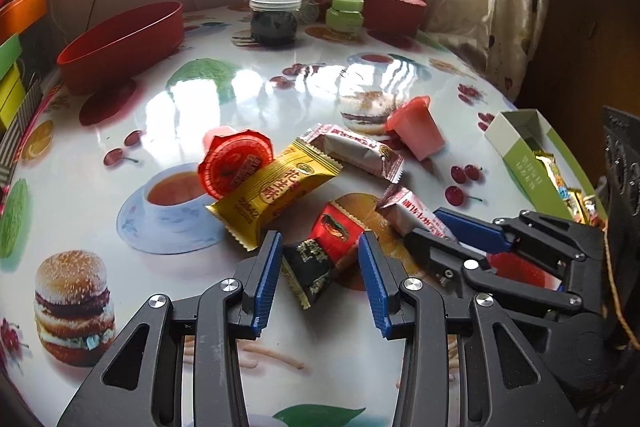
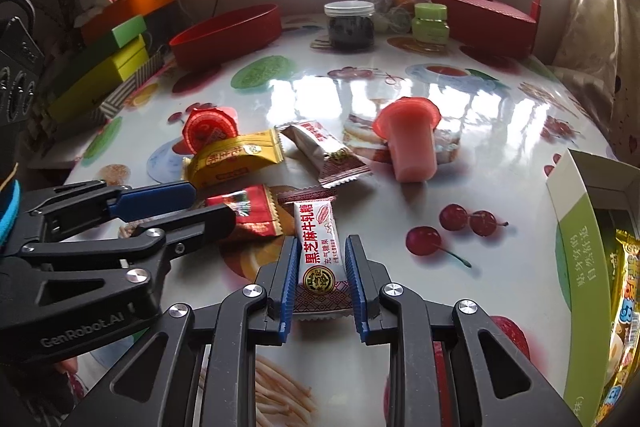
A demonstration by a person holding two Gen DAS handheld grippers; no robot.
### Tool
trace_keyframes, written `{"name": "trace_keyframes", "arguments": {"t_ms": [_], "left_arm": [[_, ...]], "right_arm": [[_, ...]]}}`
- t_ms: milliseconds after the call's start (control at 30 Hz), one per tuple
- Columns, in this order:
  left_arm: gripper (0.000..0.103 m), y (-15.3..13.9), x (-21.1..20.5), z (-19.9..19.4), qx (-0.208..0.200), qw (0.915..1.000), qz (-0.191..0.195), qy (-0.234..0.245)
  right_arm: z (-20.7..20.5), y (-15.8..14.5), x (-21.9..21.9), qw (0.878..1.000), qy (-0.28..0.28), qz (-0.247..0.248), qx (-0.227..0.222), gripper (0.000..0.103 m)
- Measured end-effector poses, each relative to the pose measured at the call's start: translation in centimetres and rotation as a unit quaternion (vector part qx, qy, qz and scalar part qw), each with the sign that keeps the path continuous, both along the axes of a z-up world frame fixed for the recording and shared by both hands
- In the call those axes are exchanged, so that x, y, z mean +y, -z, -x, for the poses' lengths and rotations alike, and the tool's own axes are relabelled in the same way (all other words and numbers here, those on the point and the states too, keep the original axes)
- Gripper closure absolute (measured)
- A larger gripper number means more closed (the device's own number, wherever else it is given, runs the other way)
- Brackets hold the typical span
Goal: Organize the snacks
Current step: 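Grasp the white sesame candy bar with the right gripper while the left grasps the red-black packet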
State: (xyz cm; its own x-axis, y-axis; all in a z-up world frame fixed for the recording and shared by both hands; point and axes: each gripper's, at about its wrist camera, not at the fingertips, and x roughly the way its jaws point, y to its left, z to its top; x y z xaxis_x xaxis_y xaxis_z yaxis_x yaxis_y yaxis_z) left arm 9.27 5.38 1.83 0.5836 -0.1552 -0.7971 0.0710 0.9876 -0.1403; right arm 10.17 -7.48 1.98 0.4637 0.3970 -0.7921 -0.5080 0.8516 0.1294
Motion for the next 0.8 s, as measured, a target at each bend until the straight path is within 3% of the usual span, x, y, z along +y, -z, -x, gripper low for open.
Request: {"name": "trace_keyframes", "arguments": {"t_ms": [233,600,800], "left_arm": [[0.062,0.2,-0.7,-0.4,-0.001,0.9996,-0.022,0.015],[0.062,0.2,-1.7,1.3,0.012,0.9985,-0.006,0.052],[0.062,0.1,-2.1,0.7,0.007,0.9977,-0.032,0.059]], "right_arm": [[0.2,-0.1,-1.1,1.0,0.014,0.0,0.001,0.08],[0.4,-0.1,-2.5,1.0,0.031,-0.005,0.001,0.08],[0.6,-0.1,-2.7,0.999,0.033,-0.005,0.001,0.08]]}}
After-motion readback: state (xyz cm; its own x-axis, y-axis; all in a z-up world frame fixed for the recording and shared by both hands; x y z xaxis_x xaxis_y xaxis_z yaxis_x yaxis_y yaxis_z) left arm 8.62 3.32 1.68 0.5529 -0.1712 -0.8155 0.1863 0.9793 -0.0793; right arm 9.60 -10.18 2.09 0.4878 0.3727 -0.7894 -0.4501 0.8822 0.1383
